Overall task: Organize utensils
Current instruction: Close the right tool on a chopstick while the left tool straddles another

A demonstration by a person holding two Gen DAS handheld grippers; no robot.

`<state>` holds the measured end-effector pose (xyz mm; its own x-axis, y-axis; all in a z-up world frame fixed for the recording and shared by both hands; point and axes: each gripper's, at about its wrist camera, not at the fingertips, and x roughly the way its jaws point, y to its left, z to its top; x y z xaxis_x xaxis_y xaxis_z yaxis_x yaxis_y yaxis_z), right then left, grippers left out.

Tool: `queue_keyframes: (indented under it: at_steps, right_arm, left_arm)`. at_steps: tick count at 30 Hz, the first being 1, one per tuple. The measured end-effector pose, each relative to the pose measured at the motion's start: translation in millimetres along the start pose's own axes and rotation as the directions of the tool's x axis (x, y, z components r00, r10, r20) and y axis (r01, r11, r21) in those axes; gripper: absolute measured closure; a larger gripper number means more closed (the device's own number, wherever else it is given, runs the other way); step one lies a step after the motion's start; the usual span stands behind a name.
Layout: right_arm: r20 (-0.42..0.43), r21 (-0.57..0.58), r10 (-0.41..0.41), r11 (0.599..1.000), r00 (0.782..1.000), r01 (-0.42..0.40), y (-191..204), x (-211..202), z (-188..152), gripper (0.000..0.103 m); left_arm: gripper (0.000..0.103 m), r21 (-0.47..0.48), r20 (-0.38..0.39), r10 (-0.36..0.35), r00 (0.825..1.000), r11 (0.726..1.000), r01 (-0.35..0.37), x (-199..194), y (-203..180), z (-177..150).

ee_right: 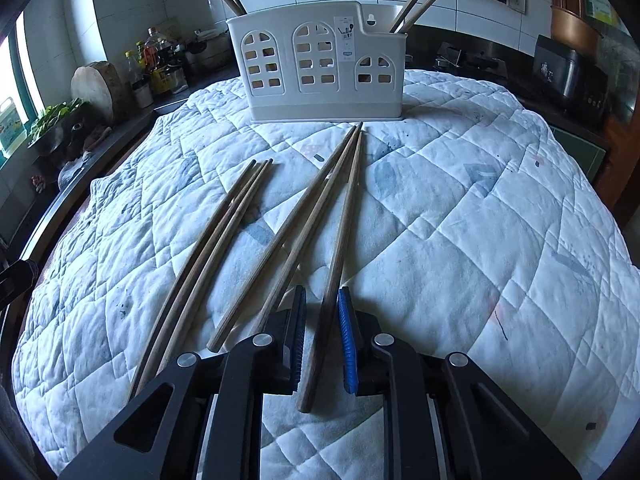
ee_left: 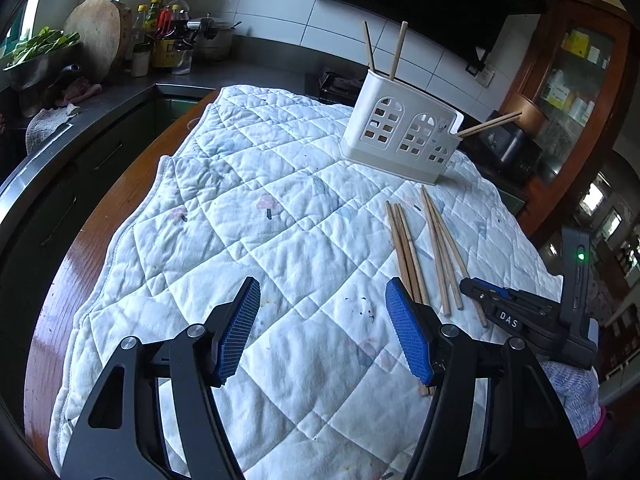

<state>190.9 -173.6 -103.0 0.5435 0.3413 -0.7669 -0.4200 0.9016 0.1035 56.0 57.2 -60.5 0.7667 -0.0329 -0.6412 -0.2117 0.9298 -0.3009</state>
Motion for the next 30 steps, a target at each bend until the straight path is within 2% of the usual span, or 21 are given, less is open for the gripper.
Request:
queue_keyframes:
  at_steps: [10, 15, 24, 25, 26, 27, 30]
  right_arm:
    - [0.019, 0.040, -0.005, 0.999, 1.000, 0.004, -11, -5, -1, 0.094]
    - [0.055, 0.057, -0.011, 0.998, 0.998, 0.008, -21, -20, -2, 0.095]
    - [0.127, 0.076, 0.026, 0.996, 0.991, -0.036, -29, -54, -9, 0.096]
    - [0.135, 0.077, 0.032, 0.996, 0.990, -0.043, -29, -57, -10, 0.096]
    - [0.140, 0.078, 0.037, 0.996, 0.989, -0.048, -30, -60, -11, 0.096]
    - [0.146, 0.078, 0.042, 0.995, 0.988, -0.053, -30, -62, -11, 0.096]
    - [0.158, 0.082, 0.054, 0.994, 0.986, -0.068, -32, -68, -14, 0.096]
  left_arm:
    - [0.037, 0.043, -0.059, -0.017, 0.998, 0.999, 0.020, 14, -24, -12]
    - [0.038, 0.069, -0.081, -0.013, 0.997, 0.997, 0.019, 22, -38, -18]
    - [0.041, 0.119, -0.149, 0.010, 0.989, 0.993, 0.008, 46, -62, -27]
    - [0.041, 0.128, -0.153, 0.021, 0.988, 0.992, -0.001, 48, -65, -27]
    - [0.048, 0.136, -0.160, 0.026, 0.987, 0.991, -0.005, 51, -67, -27]
    - [0.051, 0.138, -0.164, 0.028, 0.986, 0.990, -0.005, 53, -68, -26]
    - [0.055, 0.147, -0.171, 0.035, 0.985, 0.989, -0.010, 58, -72, -25]
